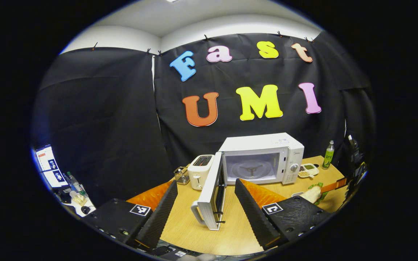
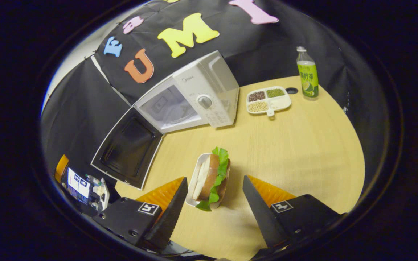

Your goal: Open the microwave oven with the left hand, put the food in, and close the microwave oven.

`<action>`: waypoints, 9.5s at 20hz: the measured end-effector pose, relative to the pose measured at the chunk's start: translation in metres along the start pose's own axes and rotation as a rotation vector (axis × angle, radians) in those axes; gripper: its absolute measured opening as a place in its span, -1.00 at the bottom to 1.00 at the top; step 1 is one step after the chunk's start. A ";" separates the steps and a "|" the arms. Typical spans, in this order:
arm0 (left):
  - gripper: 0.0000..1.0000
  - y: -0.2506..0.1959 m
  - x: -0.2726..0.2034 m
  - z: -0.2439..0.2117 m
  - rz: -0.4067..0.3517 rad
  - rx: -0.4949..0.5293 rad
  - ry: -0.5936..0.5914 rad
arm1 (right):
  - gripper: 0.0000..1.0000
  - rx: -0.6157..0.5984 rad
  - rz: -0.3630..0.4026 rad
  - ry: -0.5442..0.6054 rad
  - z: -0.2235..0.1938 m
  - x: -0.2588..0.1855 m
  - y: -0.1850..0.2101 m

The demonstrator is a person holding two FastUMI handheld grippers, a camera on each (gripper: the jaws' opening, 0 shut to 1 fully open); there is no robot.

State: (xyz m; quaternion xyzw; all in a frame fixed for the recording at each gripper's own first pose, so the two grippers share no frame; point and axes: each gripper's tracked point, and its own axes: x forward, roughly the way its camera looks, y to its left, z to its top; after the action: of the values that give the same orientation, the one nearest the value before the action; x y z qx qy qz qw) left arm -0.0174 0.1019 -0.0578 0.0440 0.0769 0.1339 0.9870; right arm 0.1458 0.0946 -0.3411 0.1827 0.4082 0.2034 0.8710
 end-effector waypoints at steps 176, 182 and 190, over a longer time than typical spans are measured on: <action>-1.00 -0.062 0.123 -0.149 -0.501 0.025 0.121 | 0.83 -0.268 -0.568 -0.628 0.165 -0.230 0.114; -1.00 -0.114 0.131 -0.139 -0.581 0.062 0.112 | 0.97 -0.252 -0.531 -0.616 0.164 -0.225 0.099; -1.00 -0.181 0.151 -0.126 -0.648 0.079 0.104 | 0.83 -0.251 -0.545 -0.620 0.163 -0.239 0.068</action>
State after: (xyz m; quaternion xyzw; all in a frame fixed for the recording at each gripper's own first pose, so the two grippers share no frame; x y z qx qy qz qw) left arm 0.1521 -0.0222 -0.2227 0.0486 0.1425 -0.1882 0.9705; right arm 0.1205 0.0069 -0.0580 0.0132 0.1328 -0.0505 0.9898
